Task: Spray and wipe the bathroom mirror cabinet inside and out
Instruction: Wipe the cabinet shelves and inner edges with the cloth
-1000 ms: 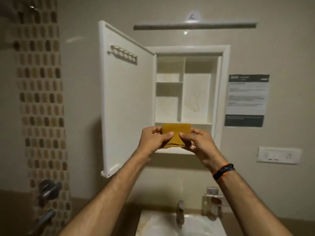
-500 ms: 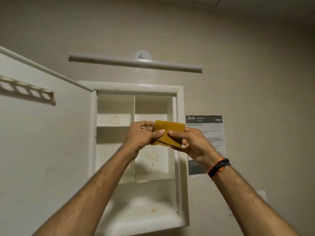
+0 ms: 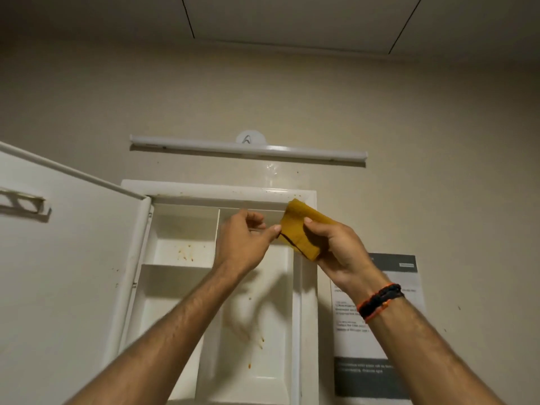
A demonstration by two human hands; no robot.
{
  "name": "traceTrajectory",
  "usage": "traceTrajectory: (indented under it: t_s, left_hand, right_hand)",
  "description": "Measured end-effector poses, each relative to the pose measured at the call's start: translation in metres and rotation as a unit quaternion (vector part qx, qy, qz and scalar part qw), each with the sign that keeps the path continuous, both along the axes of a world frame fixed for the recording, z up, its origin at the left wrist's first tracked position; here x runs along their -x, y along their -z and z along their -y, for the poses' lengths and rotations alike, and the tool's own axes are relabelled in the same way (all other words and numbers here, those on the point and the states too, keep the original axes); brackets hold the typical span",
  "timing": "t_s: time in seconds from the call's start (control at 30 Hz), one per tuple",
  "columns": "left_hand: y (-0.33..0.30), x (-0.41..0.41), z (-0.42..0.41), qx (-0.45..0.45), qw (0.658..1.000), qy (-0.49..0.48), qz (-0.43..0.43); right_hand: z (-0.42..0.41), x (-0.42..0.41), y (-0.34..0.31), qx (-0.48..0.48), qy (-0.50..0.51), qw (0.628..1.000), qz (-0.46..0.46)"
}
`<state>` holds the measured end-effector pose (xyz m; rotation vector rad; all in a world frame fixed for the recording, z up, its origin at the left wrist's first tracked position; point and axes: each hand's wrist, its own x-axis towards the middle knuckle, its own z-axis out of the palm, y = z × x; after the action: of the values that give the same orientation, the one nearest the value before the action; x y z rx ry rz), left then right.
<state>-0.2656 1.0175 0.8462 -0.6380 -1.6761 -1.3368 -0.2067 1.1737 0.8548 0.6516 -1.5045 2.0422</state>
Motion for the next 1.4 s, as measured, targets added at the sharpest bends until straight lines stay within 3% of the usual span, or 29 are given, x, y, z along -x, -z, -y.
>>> traceTrajectory:
  t_s: [0.13, 0.23, 0.3, 0.37, 0.43, 0.5, 0.7, 0.93, 1.23, 1.33, 1.4]
  left_hand:
    - [0.010, 0.011, 0.017, 0.079, 0.969, -0.208, -0.104]
    - [0.015, 0.020, 0.033, 0.145, 0.935, -0.293, -0.141]
    - [0.018, 0.026, 0.041, 0.168, 0.923, -0.320, -0.134]
    - [0.023, 0.033, 0.045, 0.181, 0.920, -0.325, -0.120]
    - [0.030, 0.040, 0.047, 0.195, 0.922, -0.317, -0.108]
    - [0.037, 0.048, 0.048, 0.204, 0.925, -0.304, -0.105]
    - [0.052, 0.070, 0.052, 0.205, 0.935, -0.251, -0.147]
    - [0.060, 0.087, 0.056, 0.212, 0.920, -0.276, -0.179]
    - [0.059, 0.088, 0.055, 0.224, 0.914, -0.301, -0.156]
    - [0.059, 0.087, 0.056, 0.227, 0.916, -0.294, -0.151]
    - [0.058, 0.085, 0.057, 0.233, 0.915, -0.292, -0.153]
  right_hand:
    - [-0.005, 0.000, -0.018, 0.027, 0.043, 0.997, -0.062]
    - [-0.004, 0.003, -0.023, -0.041, 0.212, 0.962, -0.170]
    - [-0.001, 0.007, -0.027, -0.097, 0.370, 0.881, -0.280]
    - [0.002, 0.016, -0.031, -0.185, 0.497, 0.760, -0.375]
    - [0.002, 0.032, -0.033, -0.290, 0.577, 0.657, -0.389]
    - [0.005, 0.047, -0.030, -0.385, 0.613, 0.601, -0.339]
    - [0.000, 0.071, -0.017, -0.421, 0.593, 0.611, -0.313]
    - [0.009, 0.076, -0.012, -0.436, 0.642, 0.561, -0.289]
    - [0.100, 0.103, -0.020, -0.504, 0.581, 0.549, -0.328]
    - [0.085, 0.094, -0.024, -0.530, 0.580, 0.523, -0.331]
    - [0.063, 0.084, -0.025, -0.527, 0.584, 0.525, -0.324]
